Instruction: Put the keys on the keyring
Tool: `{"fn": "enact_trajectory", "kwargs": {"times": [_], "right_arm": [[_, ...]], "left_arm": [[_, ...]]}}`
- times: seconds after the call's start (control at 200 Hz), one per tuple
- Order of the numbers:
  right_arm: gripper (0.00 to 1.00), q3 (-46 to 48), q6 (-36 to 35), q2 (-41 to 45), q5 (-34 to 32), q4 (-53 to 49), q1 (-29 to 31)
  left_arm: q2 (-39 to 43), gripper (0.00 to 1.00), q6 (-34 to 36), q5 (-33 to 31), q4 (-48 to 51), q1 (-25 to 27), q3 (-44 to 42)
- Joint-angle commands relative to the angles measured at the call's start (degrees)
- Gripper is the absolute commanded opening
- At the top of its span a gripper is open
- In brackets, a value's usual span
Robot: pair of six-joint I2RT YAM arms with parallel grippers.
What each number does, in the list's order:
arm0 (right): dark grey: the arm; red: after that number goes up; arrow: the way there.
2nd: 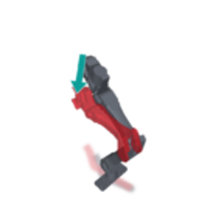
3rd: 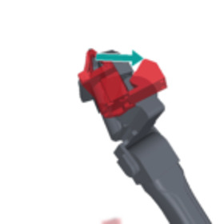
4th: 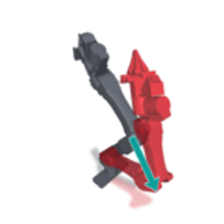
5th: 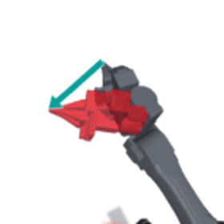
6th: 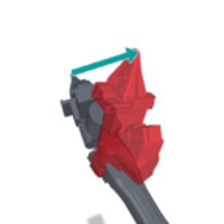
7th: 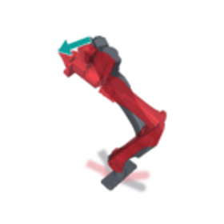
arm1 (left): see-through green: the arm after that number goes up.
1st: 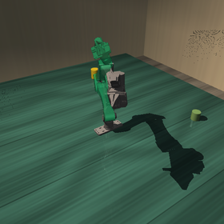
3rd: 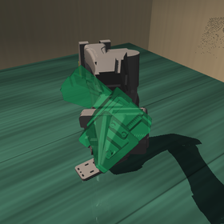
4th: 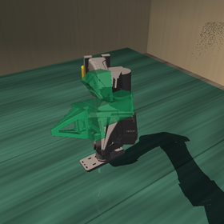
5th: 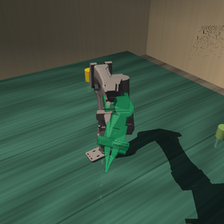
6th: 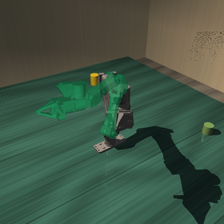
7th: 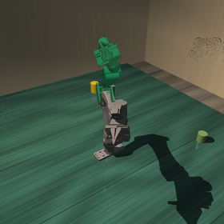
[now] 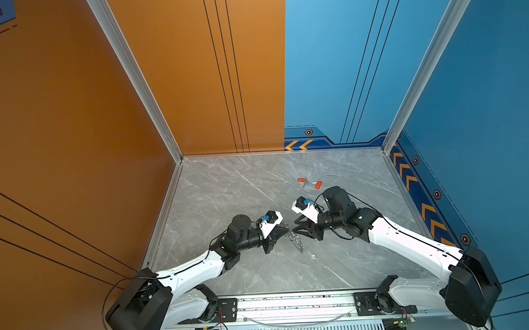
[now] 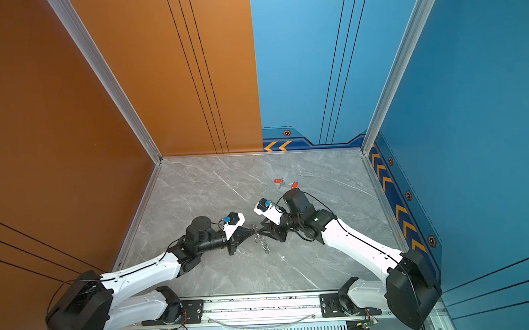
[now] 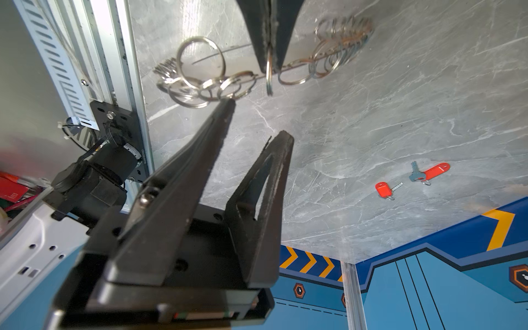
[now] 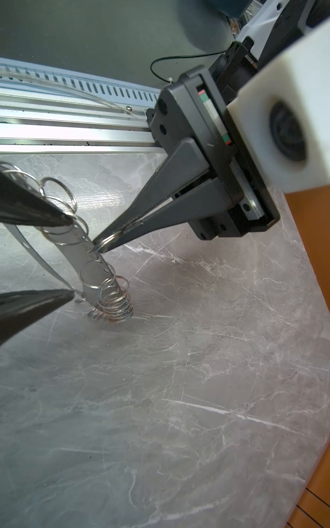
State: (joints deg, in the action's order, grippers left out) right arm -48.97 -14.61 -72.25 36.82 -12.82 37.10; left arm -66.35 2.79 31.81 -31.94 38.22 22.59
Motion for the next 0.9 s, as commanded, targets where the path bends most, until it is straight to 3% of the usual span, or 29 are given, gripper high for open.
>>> {"fn": "enact_trajectory", "kwargs": {"times": [0.0, 0.145, 0.475, 0.896], "right_arm": [[0.34, 1.3, 0.2, 1.7, 6.3, 1.4, -0.8], [0.29, 1.7, -1.6, 1.9, 8.9, 1.0, -0.6], [0.21, 3.2, -2.8, 1.9, 7.6, 3.4, 0.6], [0.20, 4.9, -1.9, 4.4, 8.3, 6.1, 2.0]], "left_arm": [[1.5, 0.00, 0.3, 4.6, -1.7, -0.3, -0.3], [2.4, 0.00, 0.2, 6.2, -2.1, -0.3, -0.7], [3.8, 0.00, -0.5, 8.9, -3.2, -0.3, -1.2], [3.3, 0.00, -1.4, 10.1, -4.1, -0.4, -1.1]]}}
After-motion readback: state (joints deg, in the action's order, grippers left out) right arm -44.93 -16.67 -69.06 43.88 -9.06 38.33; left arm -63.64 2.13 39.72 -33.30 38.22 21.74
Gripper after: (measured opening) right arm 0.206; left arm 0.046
